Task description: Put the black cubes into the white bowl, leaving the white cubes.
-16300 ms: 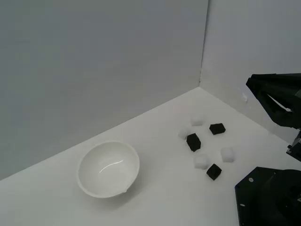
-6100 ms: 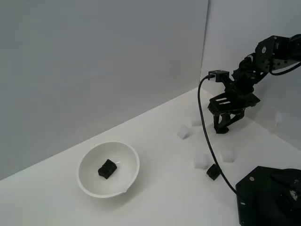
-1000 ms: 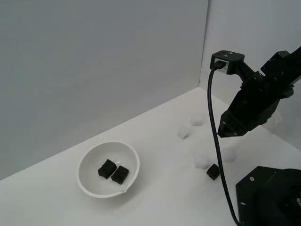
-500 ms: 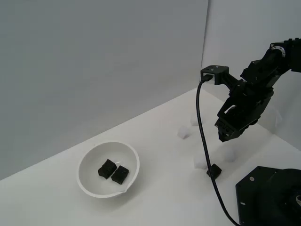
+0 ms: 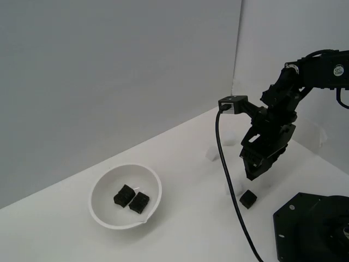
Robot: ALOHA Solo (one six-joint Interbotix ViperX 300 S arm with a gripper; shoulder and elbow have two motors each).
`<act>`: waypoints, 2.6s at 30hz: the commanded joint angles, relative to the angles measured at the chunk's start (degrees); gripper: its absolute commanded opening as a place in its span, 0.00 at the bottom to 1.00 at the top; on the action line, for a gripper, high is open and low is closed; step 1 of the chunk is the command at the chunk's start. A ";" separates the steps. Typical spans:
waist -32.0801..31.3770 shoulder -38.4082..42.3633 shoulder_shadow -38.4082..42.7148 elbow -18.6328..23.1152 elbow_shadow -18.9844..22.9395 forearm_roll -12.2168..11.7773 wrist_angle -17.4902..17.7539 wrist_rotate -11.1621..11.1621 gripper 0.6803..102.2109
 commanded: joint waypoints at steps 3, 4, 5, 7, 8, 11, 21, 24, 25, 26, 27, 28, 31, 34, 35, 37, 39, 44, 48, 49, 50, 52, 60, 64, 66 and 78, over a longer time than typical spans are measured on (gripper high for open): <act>0.35 -0.70 -0.35 -0.88 -1.05 -4.66 2.64 2.46 0.21; 0.35 -1.23 -0.88 -0.97 -1.05 -5.27 3.16 2.64 0.29; 0.26 -1.76 -1.41 -0.88 -1.05 -5.63 3.69 2.72 0.37; 0.18 -2.99 -2.64 -0.88 -0.97 -5.89 4.48 2.64 0.49; 0.18 -3.43 -3.25 -0.88 -0.97 -5.89 4.75 2.64 0.54; 0.09 -5.19 -4.92 -0.88 -0.97 -5.89 4.75 2.72 0.71; 0.18 -11.60 -11.16 -1.58 -1.85 -5.01 1.93 2.81 0.86; 0.09 -12.74 -12.39 -1.85 -2.02 -4.75 1.32 2.81 0.86; 0.18 -13.18 -12.83 -1.85 -2.02 -4.66 1.05 2.81 0.86; 0.09 -13.62 -13.27 -1.76 -1.93 -4.66 0.88 2.81 0.86; 0.09 -14.06 -13.80 -1.76 -1.85 -4.57 0.70 2.81 0.86; 0.09 -14.68 -14.33 -1.76 -1.85 -4.31 0.62 2.81 0.86; -0.62 -16.08 -15.64 -1.76 -1.93 -3.60 0.53 2.81 0.86; -0.79 -17.31 -16.88 -1.76 -1.85 -3.25 0.35 2.81 0.86; -0.79 -17.58 -17.23 -1.76 -1.85 -3.08 0.35 2.81 0.86; -0.88 -17.93 -17.75 -1.76 -1.85 -2.90 0.35 2.81 0.86; -0.88 -18.02 -17.84 -1.76 -1.85 -2.90 0.00 2.81 0.86; -0.88 -19.16 -18.98 -1.32 -1.49 -2.90 -0.35 2.81 0.83; -0.97 -20.30 -20.13 -0.88 -1.14 -2.90 -0.44 2.81 0.77; -0.97 -20.48 -20.30 -0.88 -1.05 -2.90 -0.53 2.81 0.74; -0.97 -20.57 -20.30 -0.79 -0.97 -2.90 -0.62 2.81 0.70; -0.97 -20.57 -20.30 -0.70 -0.88 -2.90 -0.62 2.81 0.63; -1.49 -19.60 -19.34 -0.62 -0.79 -2.81 -0.35 2.81 0.39; -2.55 -18.28 -17.93 -0.70 -0.79 -2.90 0.44 2.72 0.29; -2.81 -17.05 -16.61 -0.70 -0.79 -2.90 1.32 2.64 0.18; -2.81 -7.38 -7.03 -2.46 -2.72 -2.90 4.13 2.02 0.02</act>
